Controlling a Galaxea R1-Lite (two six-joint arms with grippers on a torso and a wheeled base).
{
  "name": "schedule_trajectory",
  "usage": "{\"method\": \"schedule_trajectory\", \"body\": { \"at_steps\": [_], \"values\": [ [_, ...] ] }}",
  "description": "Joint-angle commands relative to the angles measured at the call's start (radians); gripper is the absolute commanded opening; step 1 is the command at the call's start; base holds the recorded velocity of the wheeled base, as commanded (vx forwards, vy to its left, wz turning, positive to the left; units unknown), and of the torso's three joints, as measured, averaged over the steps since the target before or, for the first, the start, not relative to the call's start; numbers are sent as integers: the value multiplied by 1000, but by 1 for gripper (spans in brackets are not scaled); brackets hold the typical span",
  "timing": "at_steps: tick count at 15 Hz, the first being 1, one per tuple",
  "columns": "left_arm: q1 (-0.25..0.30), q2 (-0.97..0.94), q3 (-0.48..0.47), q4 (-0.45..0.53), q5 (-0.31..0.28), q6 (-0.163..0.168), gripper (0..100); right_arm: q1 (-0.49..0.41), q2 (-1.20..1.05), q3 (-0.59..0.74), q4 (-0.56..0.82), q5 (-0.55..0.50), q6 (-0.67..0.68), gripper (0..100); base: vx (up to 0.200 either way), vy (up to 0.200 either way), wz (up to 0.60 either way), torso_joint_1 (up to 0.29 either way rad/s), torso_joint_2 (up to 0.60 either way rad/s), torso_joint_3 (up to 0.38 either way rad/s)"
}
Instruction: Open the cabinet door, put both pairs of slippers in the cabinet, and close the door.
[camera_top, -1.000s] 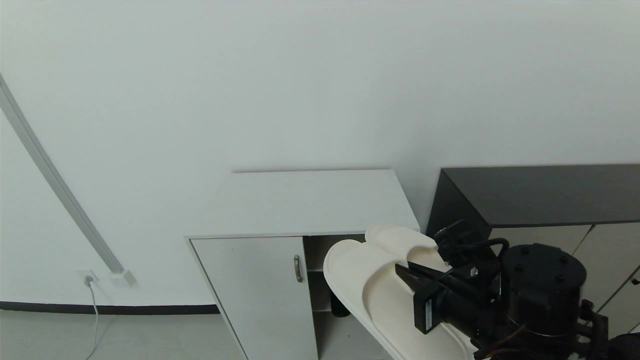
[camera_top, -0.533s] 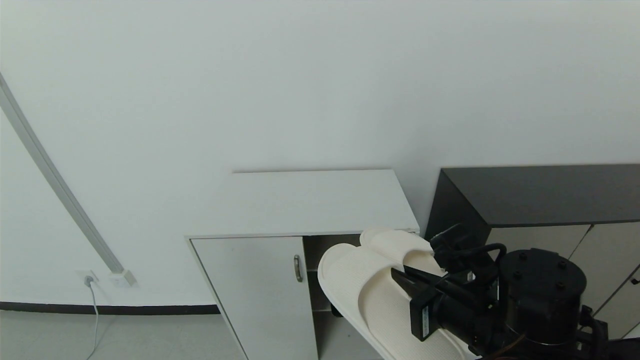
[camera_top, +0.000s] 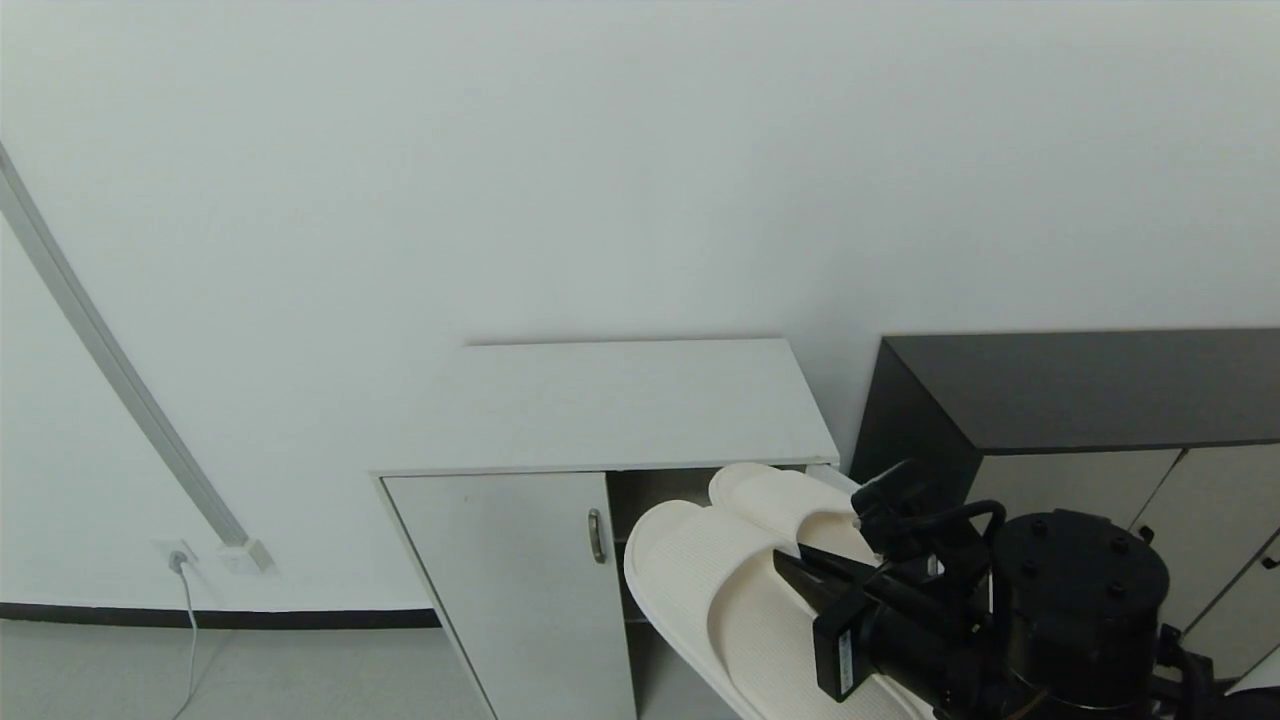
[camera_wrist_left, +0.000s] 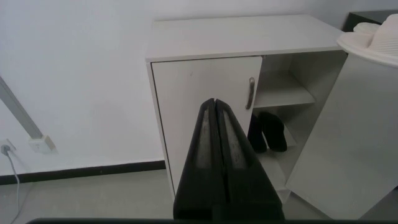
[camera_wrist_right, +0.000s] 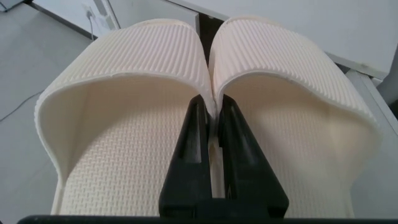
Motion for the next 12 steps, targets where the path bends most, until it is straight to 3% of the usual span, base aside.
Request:
{"method": "schedule_trajectory", "body": {
  "at_steps": [1,5,12],
  "values": [
    [1,0,0,-1,0,0,0,7,3,3,-1,1,1,0,0,0,0,0,0,0],
    [1,0,0,-1,0,0,0,10,6,3,-1,-1,0,0,0,0,0,-15,26,16],
    [1,0,0,1,0,0,0,10,26,4,-19,-7,0,0,0,0,0,-153,348,191]
  ]
}}
